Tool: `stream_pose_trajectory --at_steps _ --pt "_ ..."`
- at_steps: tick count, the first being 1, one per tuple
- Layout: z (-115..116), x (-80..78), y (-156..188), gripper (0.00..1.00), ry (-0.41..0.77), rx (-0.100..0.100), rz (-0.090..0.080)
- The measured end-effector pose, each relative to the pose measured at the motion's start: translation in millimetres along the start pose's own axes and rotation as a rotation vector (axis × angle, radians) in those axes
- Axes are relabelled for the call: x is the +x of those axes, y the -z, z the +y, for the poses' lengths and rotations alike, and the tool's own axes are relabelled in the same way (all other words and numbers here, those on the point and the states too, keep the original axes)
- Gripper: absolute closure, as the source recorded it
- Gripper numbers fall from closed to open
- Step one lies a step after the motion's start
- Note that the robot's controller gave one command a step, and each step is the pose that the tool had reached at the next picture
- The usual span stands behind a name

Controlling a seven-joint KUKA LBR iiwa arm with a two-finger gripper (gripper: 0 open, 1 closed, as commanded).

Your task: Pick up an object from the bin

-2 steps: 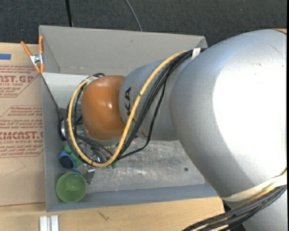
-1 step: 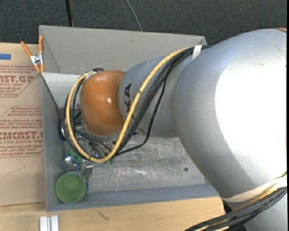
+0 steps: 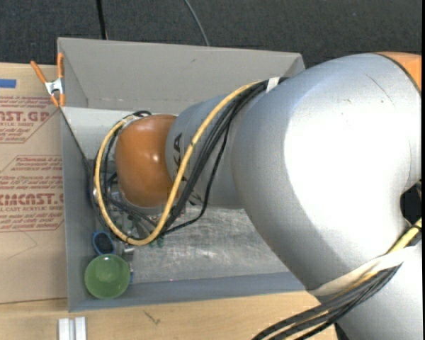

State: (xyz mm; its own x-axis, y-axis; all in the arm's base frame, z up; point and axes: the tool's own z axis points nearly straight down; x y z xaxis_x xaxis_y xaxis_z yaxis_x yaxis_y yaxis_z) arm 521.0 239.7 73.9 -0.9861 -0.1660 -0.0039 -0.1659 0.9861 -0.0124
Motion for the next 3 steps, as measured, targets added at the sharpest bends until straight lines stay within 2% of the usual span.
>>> stream_pose_trajectory --at_steps 1,2,3 --pt "0 -36.6 -2 0.00 0.101 -0.013 0.007" --pt "0 -39.3 0 1.00 0.099 -0.015 -0.008" --pt "0 -41.3 57 1.00 0.099 -0.014 -0.005"
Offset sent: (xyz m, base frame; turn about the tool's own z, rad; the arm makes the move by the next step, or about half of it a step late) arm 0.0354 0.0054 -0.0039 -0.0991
